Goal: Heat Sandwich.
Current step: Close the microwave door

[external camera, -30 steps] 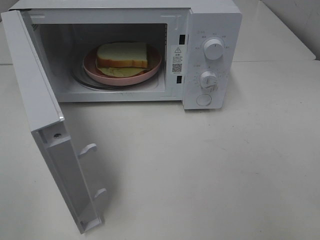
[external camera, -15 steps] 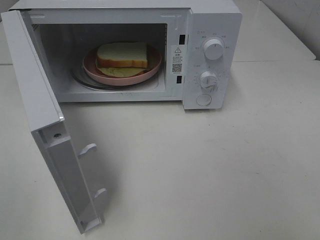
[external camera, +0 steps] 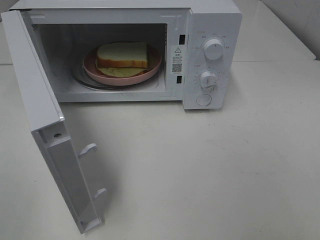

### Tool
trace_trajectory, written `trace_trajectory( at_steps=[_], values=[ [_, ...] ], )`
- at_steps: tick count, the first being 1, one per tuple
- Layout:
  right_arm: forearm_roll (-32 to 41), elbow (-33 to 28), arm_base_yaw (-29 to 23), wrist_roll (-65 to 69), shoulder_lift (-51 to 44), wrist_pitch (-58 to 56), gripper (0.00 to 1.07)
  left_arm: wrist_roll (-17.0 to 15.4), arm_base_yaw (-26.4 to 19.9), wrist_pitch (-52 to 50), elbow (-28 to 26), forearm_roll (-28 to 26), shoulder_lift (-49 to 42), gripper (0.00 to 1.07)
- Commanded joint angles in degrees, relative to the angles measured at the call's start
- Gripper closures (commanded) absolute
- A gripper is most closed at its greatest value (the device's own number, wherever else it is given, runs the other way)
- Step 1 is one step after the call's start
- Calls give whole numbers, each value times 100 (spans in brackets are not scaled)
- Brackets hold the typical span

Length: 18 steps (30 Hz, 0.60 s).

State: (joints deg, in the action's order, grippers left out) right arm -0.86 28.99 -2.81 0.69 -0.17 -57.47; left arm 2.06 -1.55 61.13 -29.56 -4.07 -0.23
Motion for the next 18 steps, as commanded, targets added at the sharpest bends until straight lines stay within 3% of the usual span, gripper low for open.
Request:
trace_trajectory(
  at_steps=[1,18],
  values=[
    [0,-46,109,109,-149,29,36,-29,-11,6,0,11,-103,9],
    [0,-46,103,109,-149,29,36,-29,-11,6,0,11,-46,9]
  ],
)
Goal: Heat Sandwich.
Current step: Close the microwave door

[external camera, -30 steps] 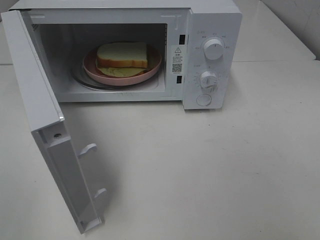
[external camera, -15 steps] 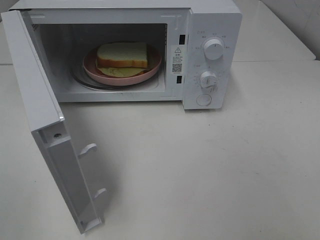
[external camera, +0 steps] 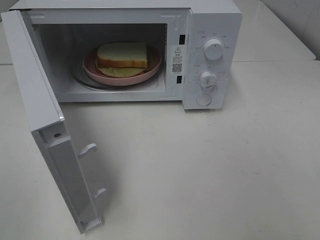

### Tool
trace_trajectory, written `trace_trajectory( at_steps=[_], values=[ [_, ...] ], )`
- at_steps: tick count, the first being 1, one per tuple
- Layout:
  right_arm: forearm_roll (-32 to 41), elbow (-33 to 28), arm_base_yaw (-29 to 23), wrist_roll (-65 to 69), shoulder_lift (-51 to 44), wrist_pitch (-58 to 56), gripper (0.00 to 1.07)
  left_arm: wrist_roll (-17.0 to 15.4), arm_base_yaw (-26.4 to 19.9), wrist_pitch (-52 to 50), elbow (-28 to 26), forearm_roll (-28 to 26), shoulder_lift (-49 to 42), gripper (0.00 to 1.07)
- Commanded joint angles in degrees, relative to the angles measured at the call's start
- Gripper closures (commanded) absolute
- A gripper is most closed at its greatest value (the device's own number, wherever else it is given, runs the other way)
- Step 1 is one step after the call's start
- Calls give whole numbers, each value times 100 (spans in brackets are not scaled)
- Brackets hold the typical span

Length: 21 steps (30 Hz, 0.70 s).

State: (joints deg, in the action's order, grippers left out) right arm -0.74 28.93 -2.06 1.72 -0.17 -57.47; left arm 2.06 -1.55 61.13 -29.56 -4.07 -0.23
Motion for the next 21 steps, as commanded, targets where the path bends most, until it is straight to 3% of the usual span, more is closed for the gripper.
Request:
trace_trajectory(
  at_steps=[1,21],
  values=[
    [-11,-40,29,6,-149,29,36,-29,-11,6,0,11,-46,9],
    [-11,-40,29,0,-149,29,36,-29,-11,6,0,11,-46,9]
  ],
)
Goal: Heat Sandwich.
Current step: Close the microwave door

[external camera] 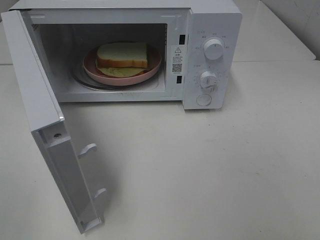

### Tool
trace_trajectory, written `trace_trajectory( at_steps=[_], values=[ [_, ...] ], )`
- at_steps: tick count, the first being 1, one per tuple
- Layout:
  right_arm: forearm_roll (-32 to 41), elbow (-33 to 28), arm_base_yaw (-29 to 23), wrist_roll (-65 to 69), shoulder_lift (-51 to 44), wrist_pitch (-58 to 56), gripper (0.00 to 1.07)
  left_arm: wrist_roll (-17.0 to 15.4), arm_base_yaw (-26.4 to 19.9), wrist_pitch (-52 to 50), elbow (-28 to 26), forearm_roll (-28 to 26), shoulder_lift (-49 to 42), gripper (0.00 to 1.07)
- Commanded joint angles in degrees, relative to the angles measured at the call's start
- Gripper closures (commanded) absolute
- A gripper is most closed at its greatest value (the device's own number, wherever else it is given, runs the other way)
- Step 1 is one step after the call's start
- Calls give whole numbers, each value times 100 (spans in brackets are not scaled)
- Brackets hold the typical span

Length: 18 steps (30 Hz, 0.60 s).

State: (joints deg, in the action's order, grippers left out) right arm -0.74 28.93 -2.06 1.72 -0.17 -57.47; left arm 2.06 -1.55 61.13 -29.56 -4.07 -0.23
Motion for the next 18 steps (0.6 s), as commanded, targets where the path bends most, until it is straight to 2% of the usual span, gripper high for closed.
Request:
trace_trajectory(
  at_steps=[1,18],
  values=[
    [-11,-40,29,0,-149,29,37,-29,-11,6,0,11,-46,9],
    [-11,-40,29,0,-149,29,39,-29,-11,6,0,-6,-46,9]
  ],
)
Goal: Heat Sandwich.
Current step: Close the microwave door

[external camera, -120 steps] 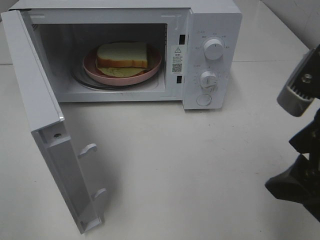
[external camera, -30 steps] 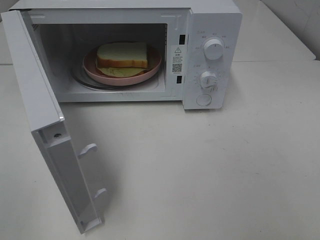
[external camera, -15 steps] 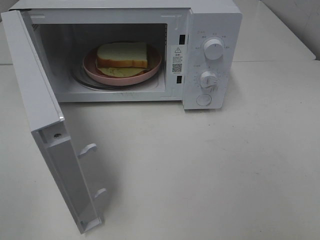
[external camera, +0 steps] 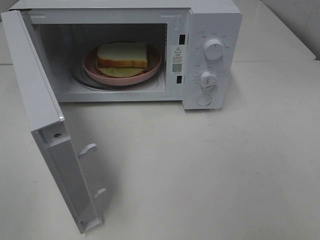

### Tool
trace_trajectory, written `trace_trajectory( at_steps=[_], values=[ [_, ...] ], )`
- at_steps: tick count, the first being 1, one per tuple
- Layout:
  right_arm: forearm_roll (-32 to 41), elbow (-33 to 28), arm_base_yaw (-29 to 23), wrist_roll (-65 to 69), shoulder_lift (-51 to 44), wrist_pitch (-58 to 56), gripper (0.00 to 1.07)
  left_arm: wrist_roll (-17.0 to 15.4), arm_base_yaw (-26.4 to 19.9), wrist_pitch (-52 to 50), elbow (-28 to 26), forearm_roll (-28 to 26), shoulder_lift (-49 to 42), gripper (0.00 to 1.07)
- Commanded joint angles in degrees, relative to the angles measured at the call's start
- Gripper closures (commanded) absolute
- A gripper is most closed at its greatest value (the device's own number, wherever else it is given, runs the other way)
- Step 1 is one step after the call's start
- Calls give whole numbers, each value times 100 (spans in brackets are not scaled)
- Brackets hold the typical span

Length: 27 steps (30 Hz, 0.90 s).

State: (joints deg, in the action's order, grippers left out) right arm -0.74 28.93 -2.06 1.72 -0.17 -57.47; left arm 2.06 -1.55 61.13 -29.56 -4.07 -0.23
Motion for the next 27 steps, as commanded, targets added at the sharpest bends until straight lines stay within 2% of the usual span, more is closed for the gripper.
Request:
trace_trajectory(
  at_steps=[1,11,20,24,27],
  values=[
    [-11,-40,29,0,-149,29,39,-29,-11,6,0,-6,-46,9],
    [-11,-40,29,0,-149,29,39,-34,-11,-11,0,-11,-46,9],
    [-11,-40,29,0,-149,29,39,-34,-11,-332,-235,-46,229,9],
    [-11,-40,29,6,-149,29,39,-34,-11,-476,-235,-63,688,16],
    [-11,-40,29,23,-149,29,39,-34,-11,-859,-235,-74,1163,39]
  ],
)
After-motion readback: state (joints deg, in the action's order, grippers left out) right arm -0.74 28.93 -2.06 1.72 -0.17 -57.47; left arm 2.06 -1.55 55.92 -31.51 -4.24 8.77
